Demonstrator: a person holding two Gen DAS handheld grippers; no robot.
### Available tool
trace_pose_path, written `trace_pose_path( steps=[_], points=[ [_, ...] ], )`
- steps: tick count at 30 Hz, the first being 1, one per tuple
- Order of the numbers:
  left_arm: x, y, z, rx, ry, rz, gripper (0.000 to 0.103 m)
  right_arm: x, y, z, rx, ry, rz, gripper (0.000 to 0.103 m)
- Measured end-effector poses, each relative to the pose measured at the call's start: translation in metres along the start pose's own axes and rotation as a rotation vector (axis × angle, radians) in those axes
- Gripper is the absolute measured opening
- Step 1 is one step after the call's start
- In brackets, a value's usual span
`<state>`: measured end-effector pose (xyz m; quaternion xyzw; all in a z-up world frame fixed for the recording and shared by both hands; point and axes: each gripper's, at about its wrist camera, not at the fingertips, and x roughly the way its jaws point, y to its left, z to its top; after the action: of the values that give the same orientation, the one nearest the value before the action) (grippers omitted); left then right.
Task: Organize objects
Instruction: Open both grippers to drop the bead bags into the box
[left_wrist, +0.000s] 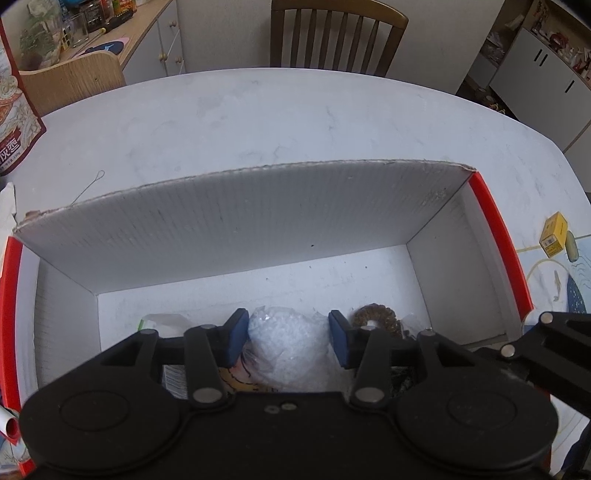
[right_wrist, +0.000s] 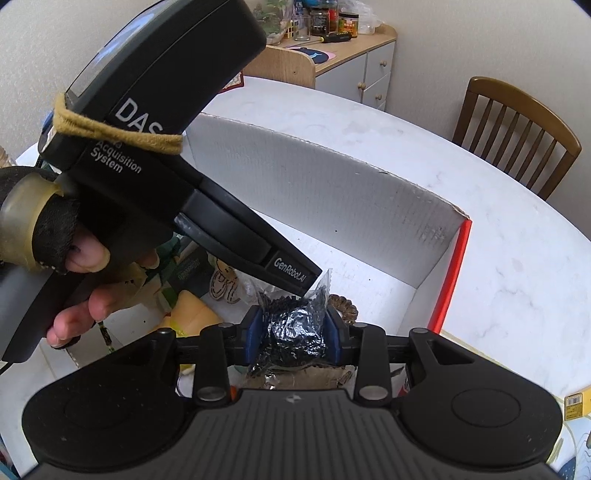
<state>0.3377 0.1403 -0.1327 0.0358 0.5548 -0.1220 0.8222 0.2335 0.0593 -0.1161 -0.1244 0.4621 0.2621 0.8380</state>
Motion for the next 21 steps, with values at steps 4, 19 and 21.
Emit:
trace_pose_path(
  steps=[4,19,21],
  points=[
    [-0.002,-0.001,0.0,-0.011,-0.009,0.003,0.06,-0.006,-0.001,-0.002,0.002,-0.011,0.008,0.052],
    [-0.042,-0.009,-0.009,-0.017,-0.089,0.017,0.064,-0.053,-0.007,-0.011,0.009,-0.087,0.018,0.06],
    [-0.049,-0.013,-0.01,-0.018,-0.103,0.016,0.066,-0.062,-0.008,-0.013,0.011,-0.099,0.019,0.06]
  ],
)
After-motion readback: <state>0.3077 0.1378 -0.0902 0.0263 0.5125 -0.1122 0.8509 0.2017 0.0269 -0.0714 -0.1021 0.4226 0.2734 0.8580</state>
